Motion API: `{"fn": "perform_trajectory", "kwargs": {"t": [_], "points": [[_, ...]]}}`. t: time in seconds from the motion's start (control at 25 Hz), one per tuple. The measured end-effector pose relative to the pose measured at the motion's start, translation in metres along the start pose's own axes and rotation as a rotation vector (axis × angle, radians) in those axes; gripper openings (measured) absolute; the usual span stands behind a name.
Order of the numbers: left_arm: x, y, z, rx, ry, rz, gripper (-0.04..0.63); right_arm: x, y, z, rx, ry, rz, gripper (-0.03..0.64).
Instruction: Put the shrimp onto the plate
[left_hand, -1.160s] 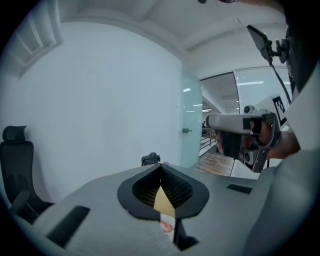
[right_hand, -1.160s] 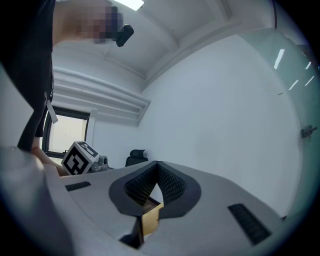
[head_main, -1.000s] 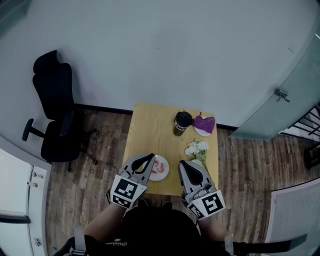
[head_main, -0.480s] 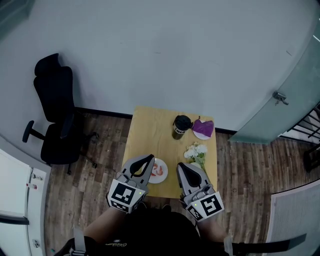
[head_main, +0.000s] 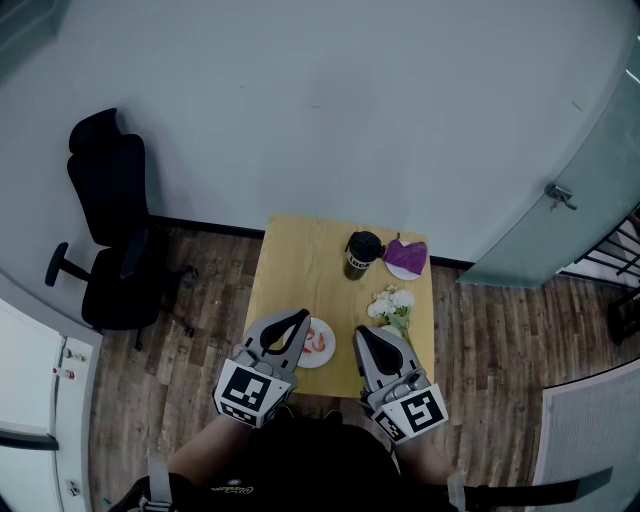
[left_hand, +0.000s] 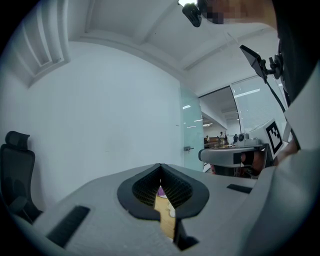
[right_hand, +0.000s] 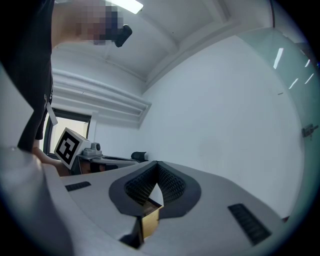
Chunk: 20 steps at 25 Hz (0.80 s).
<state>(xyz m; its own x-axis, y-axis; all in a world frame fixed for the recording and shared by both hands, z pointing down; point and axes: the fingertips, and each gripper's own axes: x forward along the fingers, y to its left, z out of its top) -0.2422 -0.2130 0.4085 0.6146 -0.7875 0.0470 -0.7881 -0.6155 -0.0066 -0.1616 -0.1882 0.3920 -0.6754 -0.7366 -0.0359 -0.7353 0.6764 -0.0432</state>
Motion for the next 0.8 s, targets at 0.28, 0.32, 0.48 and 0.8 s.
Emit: {"fn": "perform_trajectory", "kwargs": {"t": [0.28, 0.32, 0.48, 0.8], "points": [[0.0010, -0.0027, 0.0010, 0.001, -0.002, -0.009, 0.005, 0.0013, 0.0021, -0.0009, -0.003, 0.003, 0.010, 0.002], [0.0007, -0.0032, 0.0014, 0.001, -0.003, -0.009, 0.005, 0.0010, 0.0024, -0.0010, -0.004, 0.003, 0.012, 0.002], [-0.0004, -0.0044, 0.0018, 0.003, -0.005, -0.007, 0.005, 0.0001, 0.0030, -0.0019, -0.006, 0.009, 0.015, 0.002], [-0.0013, -0.0060, 0.0022, -0.005, -0.009, -0.014, 0.005, 0.0013, 0.0041, -0.0022, -0.009, 0.010, 0.018, 0.001]]}}
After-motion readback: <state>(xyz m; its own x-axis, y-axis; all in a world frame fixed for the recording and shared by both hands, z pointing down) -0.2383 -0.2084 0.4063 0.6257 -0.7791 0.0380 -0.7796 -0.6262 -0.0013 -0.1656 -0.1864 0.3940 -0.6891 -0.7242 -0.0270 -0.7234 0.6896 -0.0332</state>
